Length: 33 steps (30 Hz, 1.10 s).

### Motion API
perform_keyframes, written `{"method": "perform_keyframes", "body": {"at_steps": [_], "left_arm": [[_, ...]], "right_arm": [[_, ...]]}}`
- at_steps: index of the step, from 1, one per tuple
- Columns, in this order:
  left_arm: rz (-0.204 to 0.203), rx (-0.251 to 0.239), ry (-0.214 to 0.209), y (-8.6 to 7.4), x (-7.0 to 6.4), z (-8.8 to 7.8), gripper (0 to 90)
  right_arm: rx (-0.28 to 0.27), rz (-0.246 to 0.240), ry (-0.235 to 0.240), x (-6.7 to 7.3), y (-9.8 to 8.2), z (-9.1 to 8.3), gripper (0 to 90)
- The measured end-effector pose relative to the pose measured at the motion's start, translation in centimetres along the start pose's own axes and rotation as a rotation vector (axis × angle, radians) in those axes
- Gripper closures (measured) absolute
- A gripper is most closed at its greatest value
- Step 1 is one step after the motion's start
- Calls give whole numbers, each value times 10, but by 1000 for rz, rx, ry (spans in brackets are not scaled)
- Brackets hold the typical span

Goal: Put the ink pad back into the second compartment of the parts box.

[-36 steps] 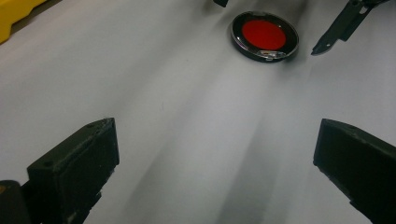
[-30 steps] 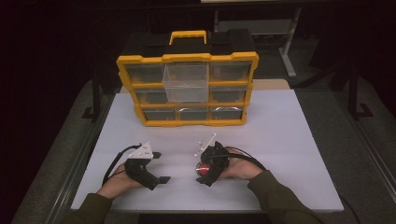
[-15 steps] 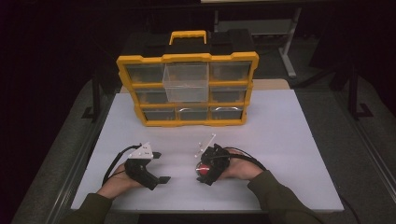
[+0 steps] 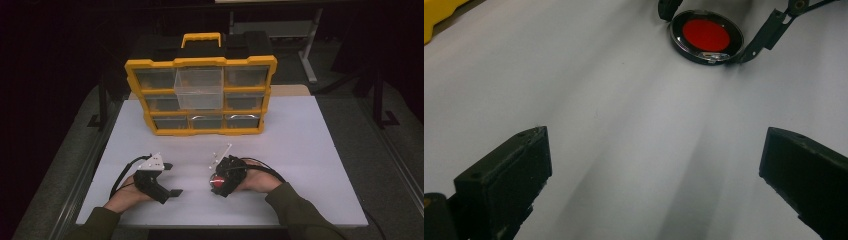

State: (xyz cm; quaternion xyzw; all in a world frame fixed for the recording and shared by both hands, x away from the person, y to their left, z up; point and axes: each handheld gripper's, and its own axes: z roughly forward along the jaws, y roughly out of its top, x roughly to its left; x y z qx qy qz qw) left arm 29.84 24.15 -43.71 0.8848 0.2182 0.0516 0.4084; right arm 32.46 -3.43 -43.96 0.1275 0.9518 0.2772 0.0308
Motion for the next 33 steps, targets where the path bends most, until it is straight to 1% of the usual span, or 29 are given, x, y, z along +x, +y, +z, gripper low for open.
{"method": "perform_keyframes", "body": {"at_steps": [13,24,33], "left_arm": [[0,-1,0,0,0,0,0],[1,1,-1,0,0,0,0],[3,0,0,0,0,0,0]], "right_arm": [[2,-4,-2,1,-1,-2,280],[2,6,1,0,-1,-3,286],[-23,32,-13,-5,-3,-13,287]]}}
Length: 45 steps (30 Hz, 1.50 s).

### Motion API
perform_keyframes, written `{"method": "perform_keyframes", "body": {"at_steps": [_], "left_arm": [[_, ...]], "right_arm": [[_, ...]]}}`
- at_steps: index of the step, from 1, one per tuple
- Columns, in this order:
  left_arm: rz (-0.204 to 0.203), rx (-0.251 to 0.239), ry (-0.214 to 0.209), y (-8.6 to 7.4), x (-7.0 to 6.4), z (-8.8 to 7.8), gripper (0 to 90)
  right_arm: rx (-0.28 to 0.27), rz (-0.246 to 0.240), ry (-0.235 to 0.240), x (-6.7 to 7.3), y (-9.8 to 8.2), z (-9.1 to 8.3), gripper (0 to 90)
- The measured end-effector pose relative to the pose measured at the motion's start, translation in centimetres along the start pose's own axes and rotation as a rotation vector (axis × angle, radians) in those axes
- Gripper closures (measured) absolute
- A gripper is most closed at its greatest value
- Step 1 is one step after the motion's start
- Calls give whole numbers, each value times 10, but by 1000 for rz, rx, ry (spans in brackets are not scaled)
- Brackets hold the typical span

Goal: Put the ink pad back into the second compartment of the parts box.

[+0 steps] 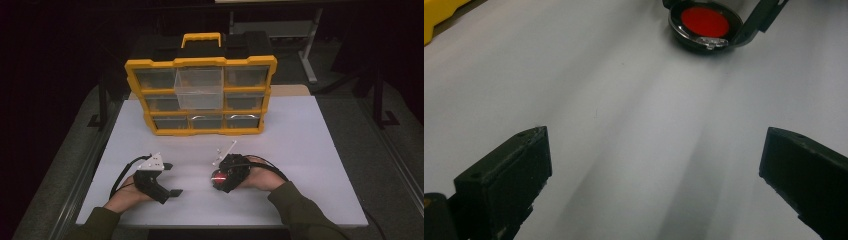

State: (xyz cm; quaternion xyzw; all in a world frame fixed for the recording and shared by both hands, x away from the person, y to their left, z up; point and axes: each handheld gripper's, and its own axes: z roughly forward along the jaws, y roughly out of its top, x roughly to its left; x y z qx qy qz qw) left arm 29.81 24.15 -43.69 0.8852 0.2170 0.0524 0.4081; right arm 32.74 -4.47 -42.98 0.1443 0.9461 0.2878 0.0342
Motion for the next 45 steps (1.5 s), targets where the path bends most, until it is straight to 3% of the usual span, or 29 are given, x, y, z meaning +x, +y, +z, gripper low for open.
{"method": "perform_keyframes", "body": {"at_steps": [27,45], "left_arm": [[-2,-2,0,-1,0,0,0],[-2,-5,2,0,0,-1,0]], "right_arm": [[-26,103,-28,-18,-5,-30,288],[-50,129,-60,-29,-5,-54,289]]}}
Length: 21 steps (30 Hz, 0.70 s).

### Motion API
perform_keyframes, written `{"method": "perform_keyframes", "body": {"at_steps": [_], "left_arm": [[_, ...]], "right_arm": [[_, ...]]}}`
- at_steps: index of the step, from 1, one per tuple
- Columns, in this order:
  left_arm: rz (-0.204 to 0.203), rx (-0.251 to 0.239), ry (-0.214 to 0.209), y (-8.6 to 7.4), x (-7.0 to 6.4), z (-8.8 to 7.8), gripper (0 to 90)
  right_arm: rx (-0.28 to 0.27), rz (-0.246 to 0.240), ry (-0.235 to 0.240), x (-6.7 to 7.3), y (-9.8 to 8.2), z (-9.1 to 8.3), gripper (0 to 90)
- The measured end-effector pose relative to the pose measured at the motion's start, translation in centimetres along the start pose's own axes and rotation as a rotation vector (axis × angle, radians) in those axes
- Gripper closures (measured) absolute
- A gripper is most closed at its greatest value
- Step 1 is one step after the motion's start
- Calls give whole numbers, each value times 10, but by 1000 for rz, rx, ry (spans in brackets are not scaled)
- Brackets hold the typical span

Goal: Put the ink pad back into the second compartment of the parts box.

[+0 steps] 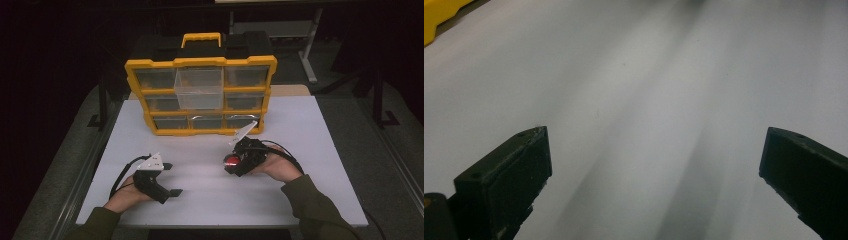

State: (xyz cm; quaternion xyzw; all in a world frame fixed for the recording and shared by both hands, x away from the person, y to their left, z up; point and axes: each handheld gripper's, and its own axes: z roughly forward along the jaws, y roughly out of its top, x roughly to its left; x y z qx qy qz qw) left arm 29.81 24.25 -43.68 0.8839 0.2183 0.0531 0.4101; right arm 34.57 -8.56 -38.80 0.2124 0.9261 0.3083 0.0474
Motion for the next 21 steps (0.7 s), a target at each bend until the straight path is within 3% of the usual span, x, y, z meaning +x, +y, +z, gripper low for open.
{"method": "perform_keyframes", "body": {"at_steps": [21], "left_arm": [[0,0,-5,0,0,0,0]], "right_arm": [[-19,39,-10,-15,14,-28,289]]}}
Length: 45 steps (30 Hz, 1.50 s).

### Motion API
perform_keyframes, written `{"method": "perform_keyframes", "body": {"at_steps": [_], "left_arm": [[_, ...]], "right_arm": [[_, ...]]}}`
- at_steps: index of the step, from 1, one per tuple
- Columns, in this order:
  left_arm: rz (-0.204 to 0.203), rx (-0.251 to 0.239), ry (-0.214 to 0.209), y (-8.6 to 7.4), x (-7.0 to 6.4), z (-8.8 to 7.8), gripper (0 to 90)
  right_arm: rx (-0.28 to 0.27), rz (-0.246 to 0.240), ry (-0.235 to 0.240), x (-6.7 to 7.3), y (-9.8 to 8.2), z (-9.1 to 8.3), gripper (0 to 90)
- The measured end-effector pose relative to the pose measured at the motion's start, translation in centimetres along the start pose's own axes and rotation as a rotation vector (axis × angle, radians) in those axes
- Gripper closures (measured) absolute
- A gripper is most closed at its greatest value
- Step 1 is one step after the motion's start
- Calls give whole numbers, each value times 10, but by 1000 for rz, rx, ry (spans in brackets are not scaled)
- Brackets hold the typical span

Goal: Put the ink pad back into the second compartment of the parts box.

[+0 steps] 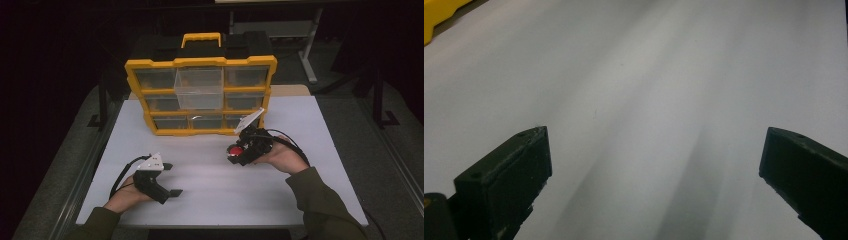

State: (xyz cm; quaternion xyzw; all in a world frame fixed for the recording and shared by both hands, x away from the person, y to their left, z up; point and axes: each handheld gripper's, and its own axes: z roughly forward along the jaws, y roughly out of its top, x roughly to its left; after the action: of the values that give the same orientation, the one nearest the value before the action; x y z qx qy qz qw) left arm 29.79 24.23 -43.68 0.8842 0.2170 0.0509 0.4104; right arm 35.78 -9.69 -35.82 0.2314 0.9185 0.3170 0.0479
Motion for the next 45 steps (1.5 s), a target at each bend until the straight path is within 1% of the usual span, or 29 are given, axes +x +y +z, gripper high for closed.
{"method": "perform_keyframes", "body": {"at_steps": [4,7,15,19,25,33,41,45], "left_arm": [[0,0,0,0,0,0,0],[0,-1,0,0,0,0,0],[0,-1,-1,0,0,0,0],[-1,-2,0,0,0,0,0],[-2,-4,-1,0,0,0,0],[-3,-3,-1,0,0,0,0],[-3,-1,-3,0,0,0,0],[-10,-6,-6,0,0,0,0]], "right_arm": [[2,15,-1,-2,4,-6,289],[-2,18,-4,-3,7,-10,290],[-11,61,-6,-7,15,-24,290],[-13,73,-11,-9,20,-32,290],[-20,73,-22,-12,29,-44,290],[-22,78,-24,-14,42,-60,290],[-44,76,-25,-19,56,-79,290],[-52,71,-28,-21,65,-90,289]]}}
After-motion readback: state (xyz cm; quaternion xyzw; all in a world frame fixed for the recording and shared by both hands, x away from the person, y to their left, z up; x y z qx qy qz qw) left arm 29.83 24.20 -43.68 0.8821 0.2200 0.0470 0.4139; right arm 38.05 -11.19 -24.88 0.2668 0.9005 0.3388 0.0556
